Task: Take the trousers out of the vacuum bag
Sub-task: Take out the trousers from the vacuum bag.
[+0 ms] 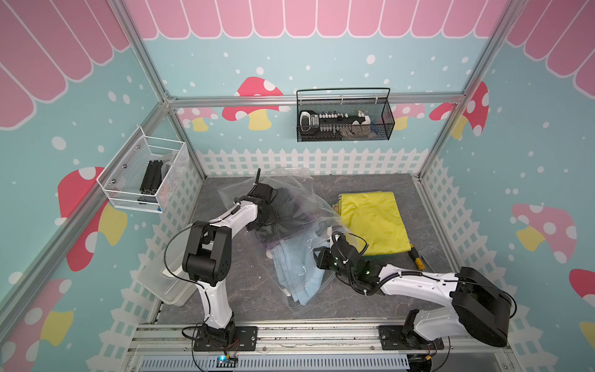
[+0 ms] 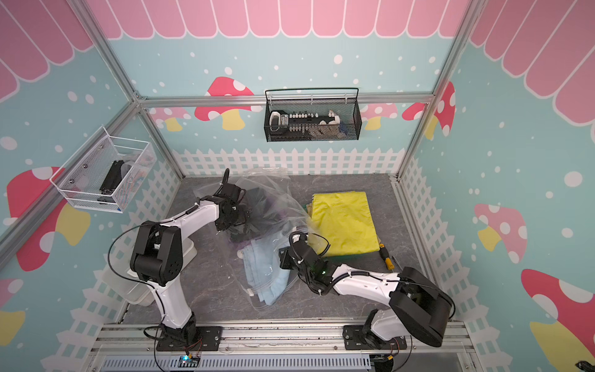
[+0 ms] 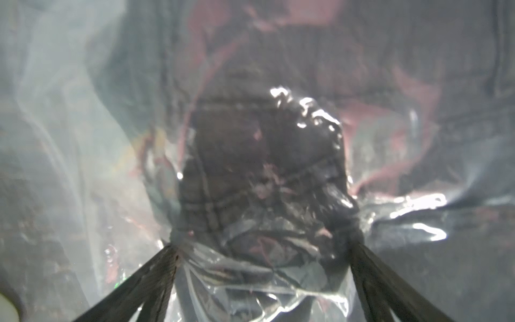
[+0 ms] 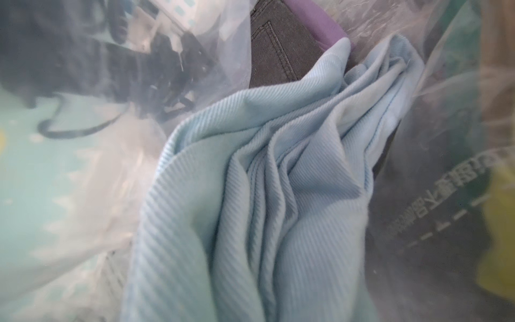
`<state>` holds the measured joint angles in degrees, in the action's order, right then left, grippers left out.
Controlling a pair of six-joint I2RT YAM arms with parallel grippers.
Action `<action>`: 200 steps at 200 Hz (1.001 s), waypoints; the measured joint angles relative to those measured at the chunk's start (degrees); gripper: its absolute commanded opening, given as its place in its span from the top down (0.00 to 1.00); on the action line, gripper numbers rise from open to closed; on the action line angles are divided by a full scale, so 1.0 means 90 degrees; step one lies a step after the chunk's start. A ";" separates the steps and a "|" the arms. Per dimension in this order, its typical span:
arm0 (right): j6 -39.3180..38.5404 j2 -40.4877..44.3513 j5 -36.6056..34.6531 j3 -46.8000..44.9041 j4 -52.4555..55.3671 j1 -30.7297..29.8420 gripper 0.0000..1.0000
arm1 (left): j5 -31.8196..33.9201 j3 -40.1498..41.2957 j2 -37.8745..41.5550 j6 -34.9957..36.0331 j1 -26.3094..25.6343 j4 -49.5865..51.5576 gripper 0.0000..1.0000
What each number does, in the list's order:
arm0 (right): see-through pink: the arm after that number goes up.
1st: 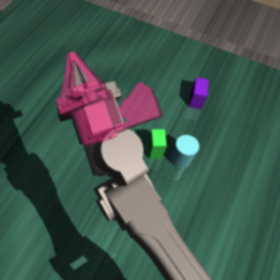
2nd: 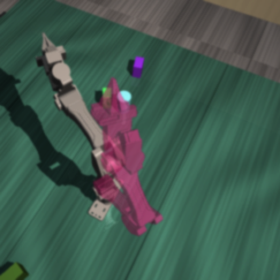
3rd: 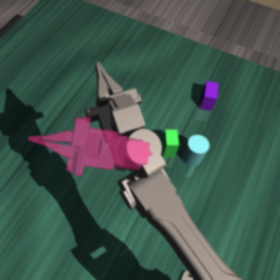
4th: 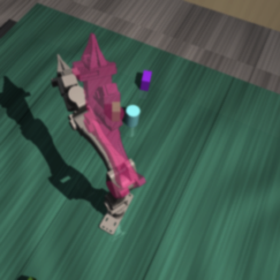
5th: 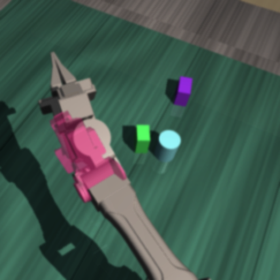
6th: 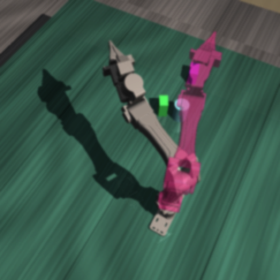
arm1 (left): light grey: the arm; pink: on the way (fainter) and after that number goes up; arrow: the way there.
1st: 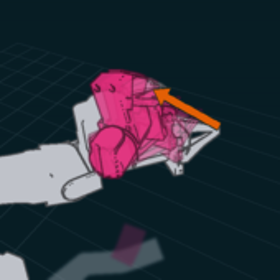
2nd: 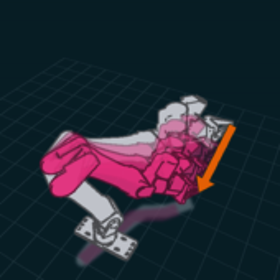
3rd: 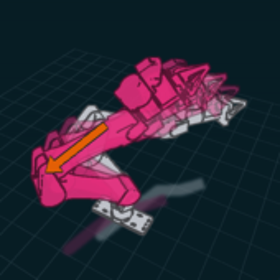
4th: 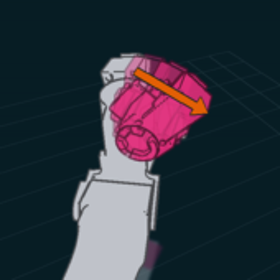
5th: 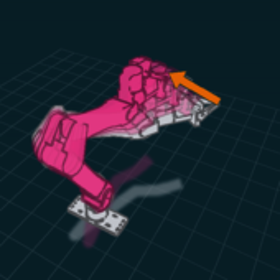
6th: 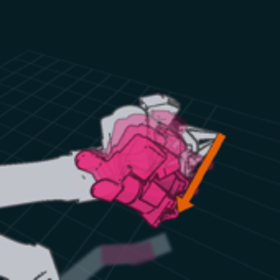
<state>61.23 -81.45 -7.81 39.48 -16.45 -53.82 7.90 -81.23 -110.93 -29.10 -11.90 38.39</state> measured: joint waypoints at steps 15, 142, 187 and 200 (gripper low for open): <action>-0.0019 -0.0425 0.0277 0.0342 -0.0146 0.0209 1.00 | -0.0002 -0.0352 -0.0267 0.0046 0.0221 0.0046 0.03; -0.0087 -0.3995 0.1855 0.3922 -0.0600 0.0937 1.00 | -0.0753 -0.0187 0.1994 0.0340 0.0000 0.0362 0.01; -0.0034 -0.4454 0.2042 0.4486 -0.0578 0.1078 1.00 | -0.0959 0.0753 0.2999 0.0464 -0.0384 0.0389 0.01; 0.0049 -0.4401 0.2040 0.4427 -0.0563 0.1093 1.00 | -0.0967 0.0998 0.3252 0.0505 -0.0602 0.0427 0.01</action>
<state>61.67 -121.05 10.55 79.33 -21.52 -43.99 -0.80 -72.25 -81.67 -24.56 -17.32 42.24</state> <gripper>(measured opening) 0.194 0.990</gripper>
